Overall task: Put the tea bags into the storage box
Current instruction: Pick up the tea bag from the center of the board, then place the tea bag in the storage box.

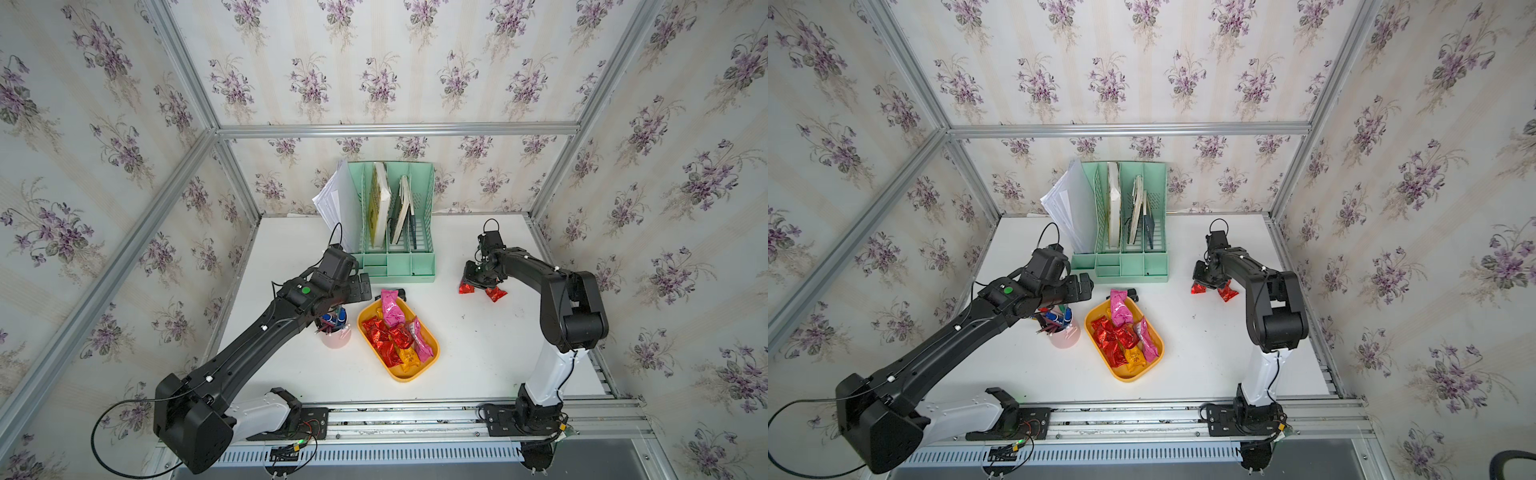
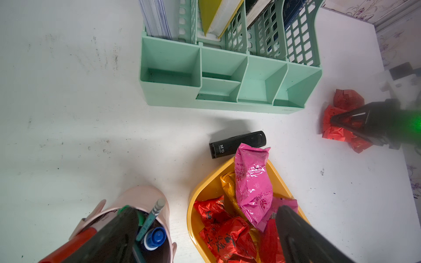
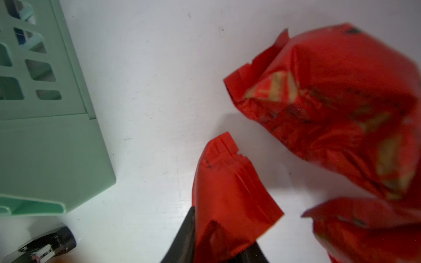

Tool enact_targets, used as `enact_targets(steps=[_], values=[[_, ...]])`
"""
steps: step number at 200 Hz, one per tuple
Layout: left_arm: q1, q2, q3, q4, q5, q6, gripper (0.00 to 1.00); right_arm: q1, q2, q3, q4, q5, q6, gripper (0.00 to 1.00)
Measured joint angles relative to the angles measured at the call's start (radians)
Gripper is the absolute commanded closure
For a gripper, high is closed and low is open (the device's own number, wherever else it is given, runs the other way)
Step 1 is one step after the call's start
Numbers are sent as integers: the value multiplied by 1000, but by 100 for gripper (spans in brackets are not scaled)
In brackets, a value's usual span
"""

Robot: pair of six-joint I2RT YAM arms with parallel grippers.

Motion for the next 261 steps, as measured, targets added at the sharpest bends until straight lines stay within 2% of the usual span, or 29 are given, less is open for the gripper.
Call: enact_targets(steps=[19,40,80,114,157,197,213,241,261], values=[[10,-6,0,0,-5,0,1,23,-69,-13,-4,-20,0,75],[22,-10,0,-3,-8,1,1,101,-153,-15,-6,-49,-19,76],[49,-14,6,-7,-7,9,1,326,-279,-34,-29,-88,-42,77],[63,-20,11,-16,14,20,1,576,-405,-95,-48,-56,-41,78],[76,-21,21,-35,48,42,1,772,-557,-231,-40,20,71,79],[76,-31,23,-56,90,71,1,937,-570,-308,-2,87,168,81],[76,-51,21,-68,99,77,1,984,-558,-332,35,106,189,81],[76,-97,-5,-82,108,79,1,994,-532,-386,77,161,213,79],[76,-122,-14,-93,115,78,1,999,-505,-398,101,187,213,73]])
